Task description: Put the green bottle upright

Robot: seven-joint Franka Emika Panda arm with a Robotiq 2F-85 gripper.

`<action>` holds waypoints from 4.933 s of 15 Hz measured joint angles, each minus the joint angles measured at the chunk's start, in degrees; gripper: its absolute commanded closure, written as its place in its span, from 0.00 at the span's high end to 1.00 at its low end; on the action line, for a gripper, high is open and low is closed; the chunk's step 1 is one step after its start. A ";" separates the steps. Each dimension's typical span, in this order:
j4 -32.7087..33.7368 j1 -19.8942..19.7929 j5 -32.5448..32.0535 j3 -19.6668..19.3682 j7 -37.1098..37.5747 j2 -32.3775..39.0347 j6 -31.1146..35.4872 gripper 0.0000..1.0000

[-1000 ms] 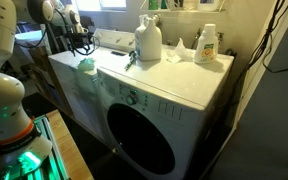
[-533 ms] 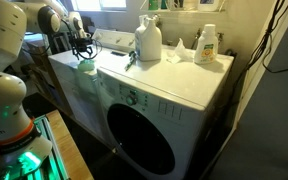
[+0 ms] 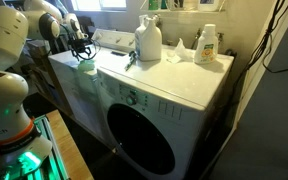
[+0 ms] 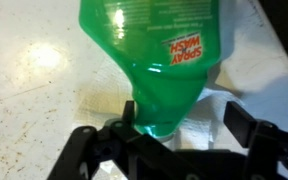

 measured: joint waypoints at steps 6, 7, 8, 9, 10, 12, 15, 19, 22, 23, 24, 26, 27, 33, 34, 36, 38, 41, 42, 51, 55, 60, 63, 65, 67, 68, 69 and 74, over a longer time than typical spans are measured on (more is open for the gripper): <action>1.85 1.10 -1.93 -1.85 0.28 0.91 -0.44 0.27; 2.11 1.16 -1.94 -1.87 0.28 1.01 -0.44 0.23; 2.36 1.17 -2.01 -1.92 0.24 1.09 -0.44 0.23; 2.54 1.17 -2.01 -1.97 0.24 1.19 -0.44 0.32; 2.73 1.17 -2.01 -2.00 0.24 1.34 -0.44 0.32; 2.96 1.17 -2.01 -2.03 0.20 1.48 -0.44 0.39; 2.98 1.16 -2.01 -2.03 -0.23 1.50 -0.39 0.42; 2.99 1.12 -2.01 -2.03 -1.27 1.55 -0.20 0.70; 2.98 0.97 -2.01 -2.04 -2.55 2.87 1.08 0.84; 2.99 0.90 -2.01 -2.04 -2.98 3.39 1.57 0.76; 3.00 0.83 -2.01 -2.05 -3.39 3.75 1.90 0.50; 3.02 0.73 -2.01 -2.04 -4.02 3.94 2.26 0.50; 3.04 0.74 -2.01 -2.04 -4.13 3.94 2.30 0.42; 3.97 0.90 -2.06 -2.45 -3.99 3.90 2.32 0.14; 4.00 1.00 -2.11 -2.69 -3.79 3.79 2.23 0.08; 4.03 1.16 -2.17 -3.02 -3.24 3.23 1.60 0.00; 4.04 1.31 -2.20 -3.28 -2.87 2.56 0.96 0.31; 4.04 1.31 -2.21 -3.41 -2.81 2.49 0.90 0.24; 4.05 1.32 -2.21 -3.44 -2.81 2.46 0.87 0.11; 2.46 1.38 -2.34 -3.72 -0.51 -2.67 5.32 0.00; -4.23 1.03 -2.38 -3.88 1.69 -8.67 14.88 0.00; -15.96 -0.01 -2.71 -4.03 2.57 -17.36 31.78 0.00; -23.90 -1.25 -2.71 -4.10 4.05 -21.34 43.35 0.00; -29.50 -1.95 -2.76 -4.63 6.00 -23.74 51.67 0.00; -35.07 -2.16 -3.46 -5.87 8.42 -26.13 59.51 0.00; -37.94 -2.08 -4.33 -6.83 10.10 -27.43 63.20 0.00; -40.91 -1.95 -5.42 -8.00 11.90 -28.85 66.75 0.00; -54.18 -1.74 -8.10 -12.33 17.01 -36.37 74.75 0.00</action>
